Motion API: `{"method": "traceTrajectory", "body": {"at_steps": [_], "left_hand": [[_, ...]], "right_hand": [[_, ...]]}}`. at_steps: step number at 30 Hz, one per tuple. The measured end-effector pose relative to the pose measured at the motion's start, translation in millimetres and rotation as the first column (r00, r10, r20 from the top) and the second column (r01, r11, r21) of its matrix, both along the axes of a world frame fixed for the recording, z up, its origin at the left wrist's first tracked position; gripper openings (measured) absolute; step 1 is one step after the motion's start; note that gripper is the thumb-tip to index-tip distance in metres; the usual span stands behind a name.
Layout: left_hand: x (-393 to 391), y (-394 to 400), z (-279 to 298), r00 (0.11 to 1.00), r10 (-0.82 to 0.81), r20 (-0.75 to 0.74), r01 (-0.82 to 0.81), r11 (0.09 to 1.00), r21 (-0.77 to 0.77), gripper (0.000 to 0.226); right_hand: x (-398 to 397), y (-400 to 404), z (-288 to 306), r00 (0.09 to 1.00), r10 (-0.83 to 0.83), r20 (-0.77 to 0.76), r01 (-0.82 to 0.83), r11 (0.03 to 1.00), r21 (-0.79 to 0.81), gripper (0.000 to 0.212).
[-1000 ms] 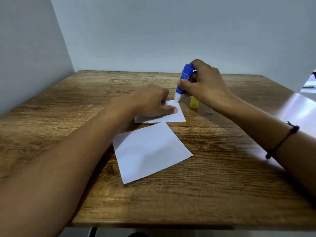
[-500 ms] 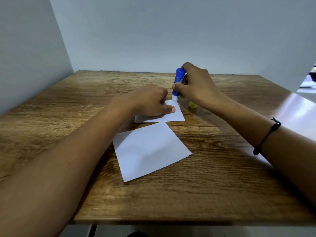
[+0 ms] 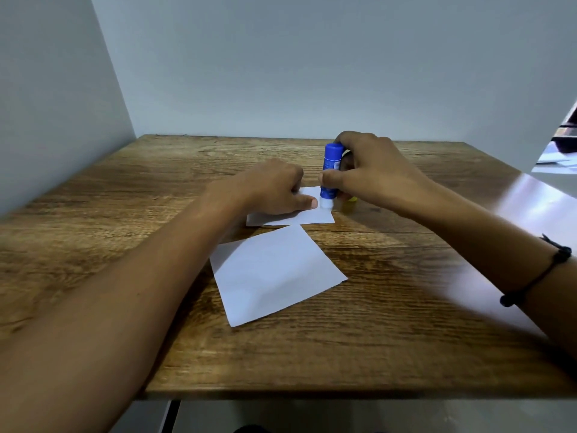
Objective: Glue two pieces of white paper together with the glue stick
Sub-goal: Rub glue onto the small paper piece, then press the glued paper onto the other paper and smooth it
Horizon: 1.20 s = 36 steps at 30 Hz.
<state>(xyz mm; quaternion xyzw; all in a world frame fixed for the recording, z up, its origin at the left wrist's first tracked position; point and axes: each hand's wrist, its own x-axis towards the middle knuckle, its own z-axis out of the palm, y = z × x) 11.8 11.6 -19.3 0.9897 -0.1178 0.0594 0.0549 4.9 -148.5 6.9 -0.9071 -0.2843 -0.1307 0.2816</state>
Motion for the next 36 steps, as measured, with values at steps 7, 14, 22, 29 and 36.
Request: {"method": "traceTrajectory", "body": {"at_steps": [7, 14, 22, 29, 36], "left_hand": [[0.5, 0.4, -2.8, 0.998, 0.016, 0.063, -0.017, 1.0, 0.019, 0.037], [-2.3, 0.9, -3.9, 0.996, 0.034, 0.084, -0.034, 0.999, 0.002, 0.038], [-4.9, -0.2, -4.3, 0.995, 0.059, 0.083, -0.06, 0.998, 0.008, 0.042], [-5.8, -0.8, -5.6, 0.995, 0.075, 0.071, -0.075, 0.997, -0.011, 0.049], [-4.9, -0.6, -6.5, 0.996, 0.062, 0.072, -0.061, 0.998, -0.022, 0.038]], "right_hand": [[-7.5, -21.5, -0.3, 0.952, 0.108, -0.287, 0.021, 0.911, 0.412, 0.025], [1.8, -38.6, -1.8, 0.771, 0.328, -0.546, 0.247, 0.637, 0.731, 0.024], [4.3, -43.6, -2.1, 0.863, 0.158, -0.48, 0.188, 0.78, 0.596, 0.015], [2.5, -35.3, -12.9, 0.856, 0.143, -0.498, 0.181, 0.817, 0.547, 0.035], [3.1, -37.0, -18.2, 0.885, 0.151, -0.44, 0.102, 0.859, 0.501, 0.032]]}}
